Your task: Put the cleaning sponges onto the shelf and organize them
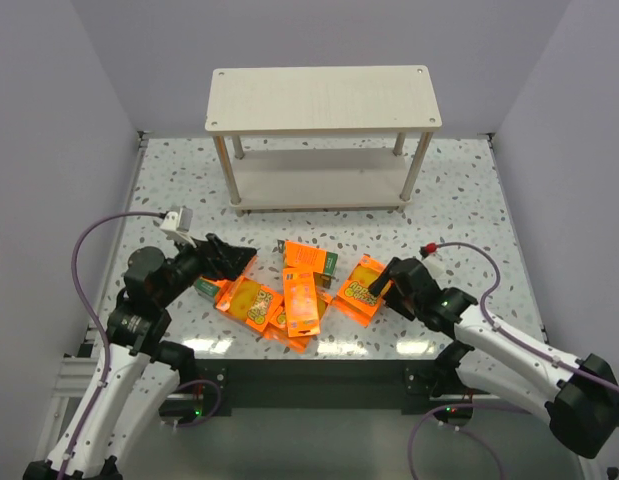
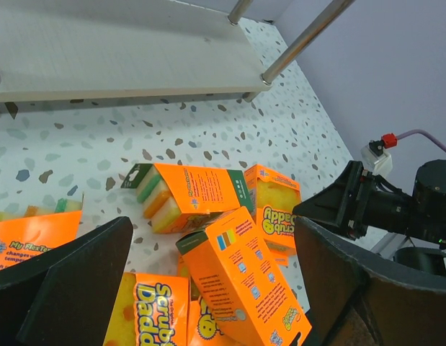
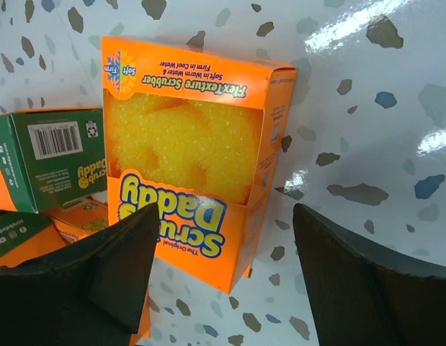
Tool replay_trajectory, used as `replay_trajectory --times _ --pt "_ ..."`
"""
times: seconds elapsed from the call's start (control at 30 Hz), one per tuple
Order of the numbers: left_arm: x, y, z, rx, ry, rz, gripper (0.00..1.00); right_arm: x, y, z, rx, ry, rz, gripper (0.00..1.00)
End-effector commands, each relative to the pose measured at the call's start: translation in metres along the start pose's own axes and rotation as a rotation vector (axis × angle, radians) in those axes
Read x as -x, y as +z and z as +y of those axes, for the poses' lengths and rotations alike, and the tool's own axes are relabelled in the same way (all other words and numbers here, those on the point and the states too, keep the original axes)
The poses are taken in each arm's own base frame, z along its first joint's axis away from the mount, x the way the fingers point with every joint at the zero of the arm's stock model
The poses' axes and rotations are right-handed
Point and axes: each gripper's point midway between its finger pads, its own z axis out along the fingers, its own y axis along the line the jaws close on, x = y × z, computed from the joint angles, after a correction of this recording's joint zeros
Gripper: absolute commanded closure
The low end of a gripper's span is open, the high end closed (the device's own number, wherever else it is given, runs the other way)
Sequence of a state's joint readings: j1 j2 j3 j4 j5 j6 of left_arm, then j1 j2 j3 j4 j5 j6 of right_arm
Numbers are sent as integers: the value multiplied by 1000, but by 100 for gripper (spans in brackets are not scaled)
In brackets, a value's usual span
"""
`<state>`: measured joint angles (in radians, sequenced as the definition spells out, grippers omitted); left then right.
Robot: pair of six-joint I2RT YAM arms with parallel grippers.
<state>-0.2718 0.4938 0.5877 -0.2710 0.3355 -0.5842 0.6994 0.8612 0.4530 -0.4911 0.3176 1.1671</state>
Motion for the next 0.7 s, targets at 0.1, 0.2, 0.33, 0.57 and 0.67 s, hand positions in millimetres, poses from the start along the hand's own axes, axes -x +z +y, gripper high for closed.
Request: replay_trajectory --times 0.1,0.2,0.33,0.57,0.67 --pt "-2 -2 -2 -16 -17 -14 0 9 11 9 34 170 -76 24" --pt "-4 -3 -2 -17 -20 -9 0 11 15 4 25 195 -100 25" --pt "-5 -3 -1 -12 -12 -2 0 14 20 1 -41 152 -105 24" --pt "-6 -5 0 -1 -14 2 0 28 26 -1 -102 21 -117 40" --pt "-6 -6 0 1 -11 2 0 46 25 3 -117 -117 -136 44"
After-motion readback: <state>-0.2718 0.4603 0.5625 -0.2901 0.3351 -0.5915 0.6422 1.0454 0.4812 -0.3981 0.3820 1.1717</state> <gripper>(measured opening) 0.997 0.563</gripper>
